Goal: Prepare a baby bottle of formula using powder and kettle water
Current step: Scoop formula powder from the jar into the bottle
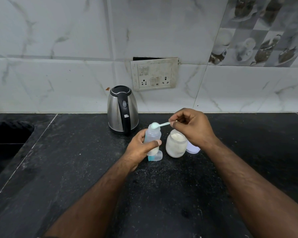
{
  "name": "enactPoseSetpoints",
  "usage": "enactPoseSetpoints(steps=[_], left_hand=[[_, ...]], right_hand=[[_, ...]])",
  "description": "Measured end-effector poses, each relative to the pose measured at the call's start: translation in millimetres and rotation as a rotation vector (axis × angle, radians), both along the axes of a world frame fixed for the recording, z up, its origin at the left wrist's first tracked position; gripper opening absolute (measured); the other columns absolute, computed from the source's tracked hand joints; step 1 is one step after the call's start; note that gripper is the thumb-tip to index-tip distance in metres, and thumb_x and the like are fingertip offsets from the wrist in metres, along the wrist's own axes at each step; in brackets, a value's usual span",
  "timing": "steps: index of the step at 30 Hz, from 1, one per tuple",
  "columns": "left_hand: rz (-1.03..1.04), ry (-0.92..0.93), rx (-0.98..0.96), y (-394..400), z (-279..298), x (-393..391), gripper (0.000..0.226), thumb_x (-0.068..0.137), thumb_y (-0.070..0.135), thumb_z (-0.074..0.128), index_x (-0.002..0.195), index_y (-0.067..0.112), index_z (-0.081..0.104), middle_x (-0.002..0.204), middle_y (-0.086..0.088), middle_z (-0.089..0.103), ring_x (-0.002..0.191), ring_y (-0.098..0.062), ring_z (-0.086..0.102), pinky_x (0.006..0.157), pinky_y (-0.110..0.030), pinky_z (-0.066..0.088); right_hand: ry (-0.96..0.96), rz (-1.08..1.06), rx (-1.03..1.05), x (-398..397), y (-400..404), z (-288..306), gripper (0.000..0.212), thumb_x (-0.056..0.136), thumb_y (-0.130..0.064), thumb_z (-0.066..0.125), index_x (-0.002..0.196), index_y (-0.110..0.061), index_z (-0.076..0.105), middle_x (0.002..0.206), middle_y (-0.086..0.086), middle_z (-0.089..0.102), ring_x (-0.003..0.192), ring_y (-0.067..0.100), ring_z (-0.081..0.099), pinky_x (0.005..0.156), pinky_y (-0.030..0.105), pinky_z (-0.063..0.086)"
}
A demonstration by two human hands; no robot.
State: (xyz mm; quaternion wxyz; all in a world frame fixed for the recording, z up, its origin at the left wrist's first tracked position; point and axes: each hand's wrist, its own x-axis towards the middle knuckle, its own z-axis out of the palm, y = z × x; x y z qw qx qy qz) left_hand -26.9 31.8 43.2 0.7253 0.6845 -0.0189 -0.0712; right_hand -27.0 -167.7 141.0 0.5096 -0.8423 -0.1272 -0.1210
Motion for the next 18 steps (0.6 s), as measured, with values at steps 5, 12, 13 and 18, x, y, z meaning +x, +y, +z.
enactPoseSetpoints(steps=[5, 12, 13, 18], left_hand=[[-0.001, 0.003, 0.006, 0, 1, -2, 0.056, 0.074, 0.029, 0.086, 0.122, 0.04, 0.06, 0.119, 0.004, 0.071, 0.11, -0.016, 0.07, 0.094, -0.041, 0.059], [0.006, 0.006, 0.005, 1, -2, -5, 0.047, 0.083, 0.019, 0.084, 0.116, 0.042, 0.061, 0.117, 0.007, 0.072, 0.109, -0.015, 0.07, 0.092, -0.038, 0.059], [0.009, 0.007, -0.001, 1, -3, -5, 0.047, 0.082, 0.019, 0.084, 0.117, 0.042, 0.062, 0.117, 0.008, 0.073, 0.108, -0.014, 0.071, 0.092, -0.038, 0.06], [0.012, -0.005, 0.001, -1, -4, -5, 0.048, 0.081, 0.021, 0.086, 0.117, 0.042, 0.061, 0.118, 0.009, 0.073, 0.107, -0.01, 0.071, 0.094, -0.036, 0.059]], right_hand=[[0.011, -0.005, -0.018, 0, 1, -1, 0.023, 0.082, -0.007, 0.08, 0.079, -0.03, 0.077, 0.082, -0.009, 0.077, 0.076, 0.013, 0.07, 0.074, 0.03, 0.059], [0.075, -0.015, 0.058, 1, -2, -3, 0.021, 0.081, -0.005, 0.083, 0.081, -0.025, 0.078, 0.085, -0.004, 0.079, 0.082, 0.023, 0.073, 0.078, 0.032, 0.061], [0.093, -0.029, 0.142, 2, -4, -4, 0.019, 0.082, -0.004, 0.083, 0.083, -0.022, 0.078, 0.085, 0.0, 0.079, 0.08, 0.022, 0.074, 0.077, 0.03, 0.062], [0.29, -0.149, 0.522, 22, -29, -18, 0.013, 0.087, 0.007, 0.076, 0.092, -0.005, 0.074, 0.078, 0.013, 0.077, 0.071, 0.022, 0.075, 0.064, 0.022, 0.059]])
